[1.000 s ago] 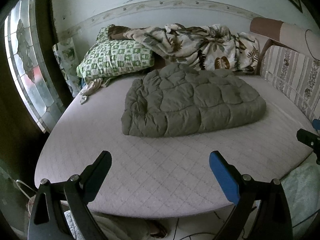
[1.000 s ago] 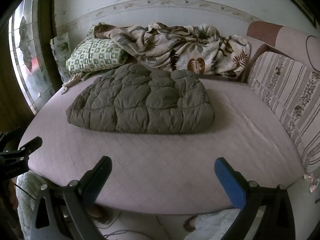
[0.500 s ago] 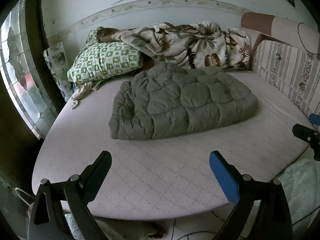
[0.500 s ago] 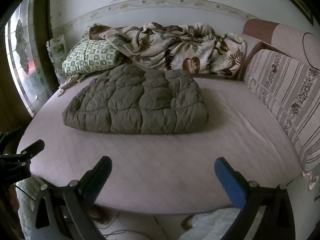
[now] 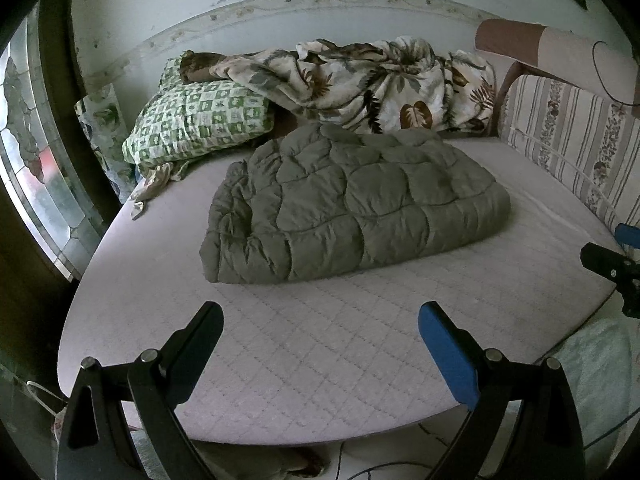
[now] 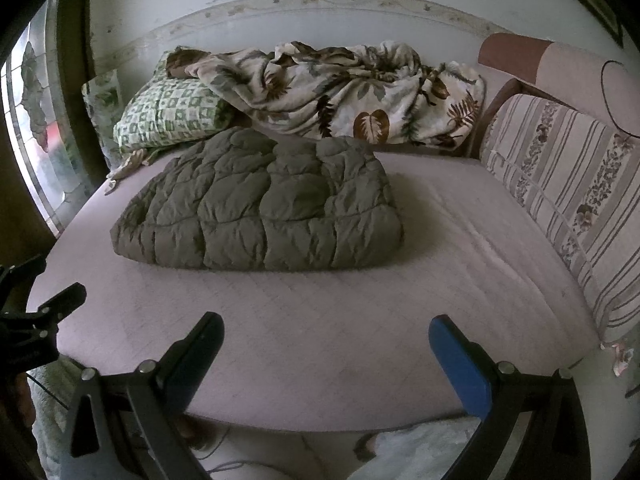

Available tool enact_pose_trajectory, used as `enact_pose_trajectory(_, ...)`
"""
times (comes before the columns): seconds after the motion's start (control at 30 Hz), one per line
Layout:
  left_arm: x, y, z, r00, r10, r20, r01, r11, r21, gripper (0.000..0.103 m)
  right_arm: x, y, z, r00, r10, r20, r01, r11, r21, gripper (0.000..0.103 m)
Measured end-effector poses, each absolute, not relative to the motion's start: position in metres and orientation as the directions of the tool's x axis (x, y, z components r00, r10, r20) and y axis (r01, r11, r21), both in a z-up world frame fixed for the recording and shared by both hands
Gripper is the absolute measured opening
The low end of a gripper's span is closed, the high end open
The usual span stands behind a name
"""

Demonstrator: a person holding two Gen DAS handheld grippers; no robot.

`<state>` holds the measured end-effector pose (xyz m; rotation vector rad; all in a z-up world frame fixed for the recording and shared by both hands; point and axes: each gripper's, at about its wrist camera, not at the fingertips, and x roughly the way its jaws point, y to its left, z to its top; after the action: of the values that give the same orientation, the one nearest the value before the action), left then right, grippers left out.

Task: Fold large clothes

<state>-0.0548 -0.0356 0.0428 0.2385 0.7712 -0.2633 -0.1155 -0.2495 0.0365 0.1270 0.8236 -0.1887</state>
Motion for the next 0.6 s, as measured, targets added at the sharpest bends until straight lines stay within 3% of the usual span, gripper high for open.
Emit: enact_pose_trajectory(0.6,-0.038,-0.046,0.040,0.662,-0.157,-0.733,0.315,0.946,0.081,0.098,-0.104,-0.259,0.040,0.664,-0.120,-0.738,0.207,0.978,0.028,0.103)
